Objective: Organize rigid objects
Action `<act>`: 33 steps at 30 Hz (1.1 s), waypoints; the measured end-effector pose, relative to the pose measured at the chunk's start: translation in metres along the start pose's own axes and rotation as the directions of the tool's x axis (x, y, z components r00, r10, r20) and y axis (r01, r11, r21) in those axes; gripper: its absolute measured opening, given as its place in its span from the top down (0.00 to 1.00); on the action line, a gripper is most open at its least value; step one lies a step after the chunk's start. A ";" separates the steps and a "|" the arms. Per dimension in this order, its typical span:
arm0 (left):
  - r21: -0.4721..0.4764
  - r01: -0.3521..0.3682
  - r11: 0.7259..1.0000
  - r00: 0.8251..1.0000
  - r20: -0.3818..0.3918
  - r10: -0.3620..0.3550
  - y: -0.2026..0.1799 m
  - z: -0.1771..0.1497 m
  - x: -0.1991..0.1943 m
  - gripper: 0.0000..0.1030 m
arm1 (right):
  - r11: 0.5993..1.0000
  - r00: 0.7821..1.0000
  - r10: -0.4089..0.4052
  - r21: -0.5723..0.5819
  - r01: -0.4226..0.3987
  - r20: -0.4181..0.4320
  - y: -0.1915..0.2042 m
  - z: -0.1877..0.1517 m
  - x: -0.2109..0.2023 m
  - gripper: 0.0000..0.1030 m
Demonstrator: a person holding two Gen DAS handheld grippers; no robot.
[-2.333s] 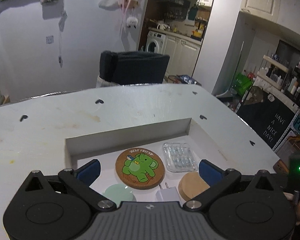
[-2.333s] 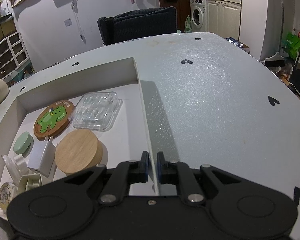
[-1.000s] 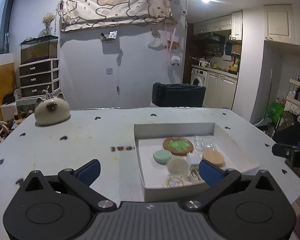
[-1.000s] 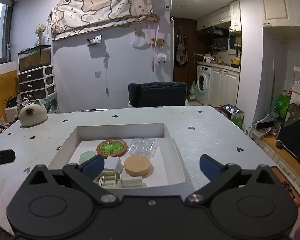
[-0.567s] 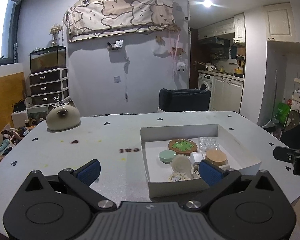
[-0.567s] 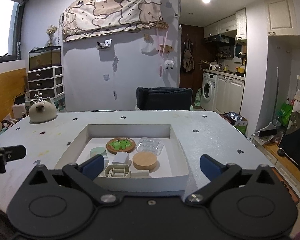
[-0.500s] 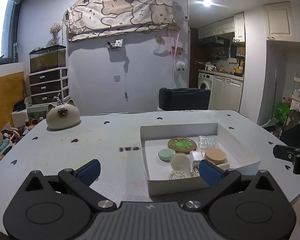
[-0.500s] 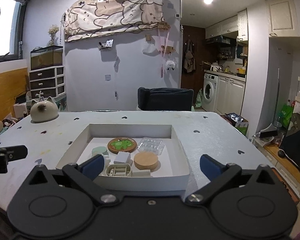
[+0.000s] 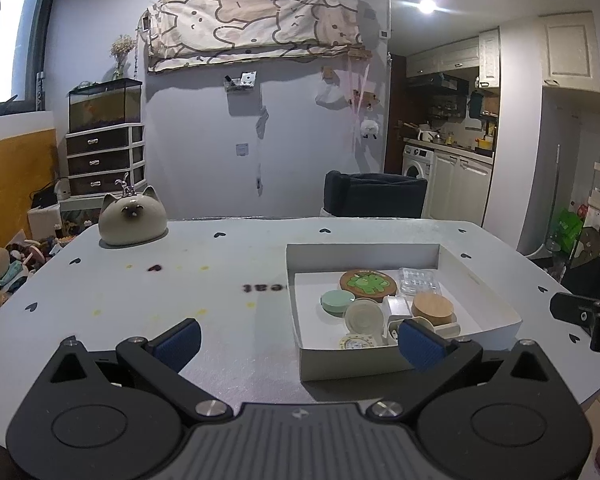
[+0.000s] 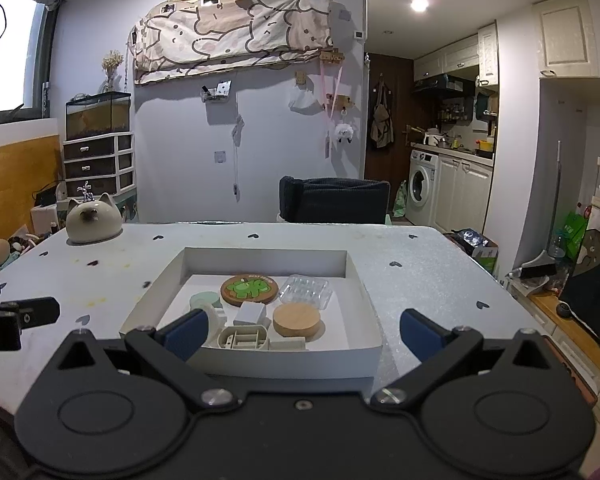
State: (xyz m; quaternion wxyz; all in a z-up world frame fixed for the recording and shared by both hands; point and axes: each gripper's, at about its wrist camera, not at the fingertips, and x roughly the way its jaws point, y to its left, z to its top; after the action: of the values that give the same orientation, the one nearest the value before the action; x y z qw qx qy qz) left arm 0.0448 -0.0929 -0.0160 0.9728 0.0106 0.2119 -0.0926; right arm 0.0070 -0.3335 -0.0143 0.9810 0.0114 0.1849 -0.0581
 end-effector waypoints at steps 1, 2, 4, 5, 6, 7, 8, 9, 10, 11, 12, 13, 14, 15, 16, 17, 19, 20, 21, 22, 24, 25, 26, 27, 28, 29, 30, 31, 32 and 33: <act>-0.001 0.000 1.000 1.000 0.000 0.000 0.000 0.000 0.000 0.00 | 1.000 1.000 -0.001 0.000 0.001 -0.002 0.001 0.000 0.000 0.00; -0.001 -0.001 1.000 1.000 0.001 0.001 0.000 0.000 0.000 0.00 | 1.000 1.000 0.000 -0.001 0.000 -0.002 0.001 -0.001 0.000 0.00; -0.002 -0.002 1.000 1.000 0.003 0.002 0.001 0.000 -0.001 0.00 | 1.000 1.000 0.001 -0.003 -0.001 -0.002 0.002 -0.001 0.000 0.00; -0.003 -0.002 1.000 1.000 0.003 0.002 0.001 0.000 -0.001 0.00 | 1.000 1.000 0.002 -0.004 -0.002 -0.002 0.002 -0.001 0.000 0.00; -0.003 -0.002 1.000 1.000 0.002 0.002 0.001 0.000 -0.001 0.00 | 1.000 1.000 0.003 -0.005 -0.003 -0.002 0.002 -0.001 0.000 0.00; -0.003 -0.002 1.000 1.000 0.002 0.002 0.001 0.000 -0.001 0.00 | 1.000 1.000 0.003 -0.007 -0.003 -0.003 0.003 -0.001 0.000 0.00; -0.003 -0.002 1.000 1.000 0.002 0.002 0.001 0.000 -0.001 0.00 | 1.000 1.000 0.003 -0.006 -0.003 -0.004 0.002 -0.001 0.000 0.00; -0.003 -0.001 1.000 1.000 0.002 0.002 0.001 0.000 -0.001 0.00 | 1.000 1.000 0.002 -0.005 -0.002 -0.005 0.002 -0.002 0.000 0.00; -0.003 -0.001 1.000 1.000 0.002 0.001 0.001 0.000 -0.001 0.00 | 1.000 1.000 0.001 -0.005 -0.001 -0.006 0.003 -0.001 0.001 0.00; -0.003 -0.001 1.000 1.000 0.002 0.001 0.001 0.000 -0.001 0.00 | 1.000 1.000 -0.001 -0.005 0.001 -0.007 0.003 -0.001 0.002 0.00; -0.003 -0.001 1.000 1.000 0.002 0.001 0.001 0.000 -0.001 0.00 | 1.000 1.000 -0.003 -0.005 0.003 -0.008 0.003 -0.001 0.002 0.00; -0.003 -0.001 1.000 1.000 0.002 0.001 0.001 0.000 -0.001 0.00 | 1.000 1.000 -0.004 -0.005 0.004 -0.009 0.002 -0.001 0.003 0.00; -0.003 -0.001 1.000 1.000 0.002 0.001 0.001 0.000 -0.001 0.00 | 1.000 1.000 -0.005 -0.005 0.005 -0.010 0.002 -0.001 0.002 0.00; -0.003 -0.001 1.000 1.000 0.002 0.001 0.001 0.000 -0.001 0.00 | 1.000 1.000 -0.005 -0.006 0.005 -0.010 0.003 0.000 0.003 0.00; -0.003 -0.001 1.000 1.000 0.002 0.001 0.001 0.000 -0.001 0.00 | 1.000 1.000 -0.005 -0.006 0.005 -0.010 0.003 0.000 0.003 0.00; -0.003 -0.001 1.000 1.000 0.003 0.001 0.001 0.001 -0.001 0.00 | 1.000 1.000 -0.005 -0.006 0.005 -0.010 0.003 0.000 0.003 0.00; -0.003 -0.001 1.000 1.000 0.002 0.001 0.001 0.001 -0.001 0.00 | 1.000 1.000 -0.005 -0.006 0.005 -0.010 0.003 0.000 0.003 0.00; -0.003 0.000 1.000 1.000 0.002 0.000 0.001 0.001 -0.001 0.00 | 1.000 1.000 -0.005 -0.007 0.005 -0.009 0.003 0.000 0.003 0.00; -0.003 0.000 1.000 1.000 0.001 0.000 0.001 0.001 -0.001 0.00 | 1.000 1.000 -0.006 -0.006 0.006 -0.010 0.003 0.000 0.003 0.00; -0.003 0.001 1.000 1.000 0.000 -0.001 0.000 0.000 -0.001 0.00 | 1.000 1.000 -0.006 -0.006 0.006 -0.010 0.003 0.000 0.003 0.00; -0.003 0.001 1.000 1.000 0.000 -0.001 0.000 0.000 -0.001 0.00 | 1.000 1.000 -0.006 -0.006 0.006 -0.009 0.003 0.000 0.003 0.00; -0.003 0.001 1.000 1.000 0.000 -0.001 0.000 0.000 -0.001 0.00 | 1.000 1.000 -0.006 -0.007 0.006 -0.009 0.003 0.000 0.003 0.00; -0.003 0.000 1.000 1.000 0.000 0.000 0.000 0.000 -0.001 0.00 | 1.000 1.000 -0.006 -0.006 0.006 -0.009 0.003 0.000 0.003 0.00; -0.003 0.001 1.000 1.000 0.000 -0.001 0.000 0.000 -0.001 0.00 | 1.000 1.000 -0.006 -0.006 0.006 -0.009 0.003 0.000 0.003 0.00; -0.003 0.001 1.000 1.000 0.001 -0.001 0.000 0.000 -0.001 0.00 | 1.000 1.000 -0.006 -0.007 0.006 -0.009 0.003 0.000 0.003 0.00; -0.003 0.001 1.000 1.000 0.000 -0.001 0.000 0.000 -0.001 0.00 | 1.000 1.000 -0.006 -0.007 0.006 -0.009 0.003 0.000 0.003 0.00; -0.003 0.001 1.000 1.000 0.000 -0.001 0.000 0.000 -0.001 0.00 | 1.000 1.000 -0.006 -0.007 0.006 -0.009 0.003 0.000 0.003 0.00; -0.003 0.001 1.000 1.000 0.000 -0.001 0.000 0.000 -0.001 0.00 | 1.000 1.000 -0.006 -0.007 0.005 -0.010 0.003 0.000 0.003 0.00; -0.003 0.001 1.000 1.000 0.000 -0.001 0.000 0.000 -0.001 0.00 | 1.000 1.000 -0.005 -0.008 0.005 -0.010 0.003 0.000 0.003 0.00; -0.003 0.001 1.000 1.000 0.000 -0.001 0.000 0.000 -0.001 0.00 | 1.000 1.000 -0.005 -0.008 0.005 -0.009 0.003 0.000 0.003 0.00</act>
State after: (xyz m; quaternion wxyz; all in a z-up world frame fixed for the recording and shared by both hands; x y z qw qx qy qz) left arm 0.0440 -0.0926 -0.0156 0.9728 0.0092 0.2121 -0.0929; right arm 0.0100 -0.3309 -0.0154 0.9800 0.0071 0.1898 -0.0599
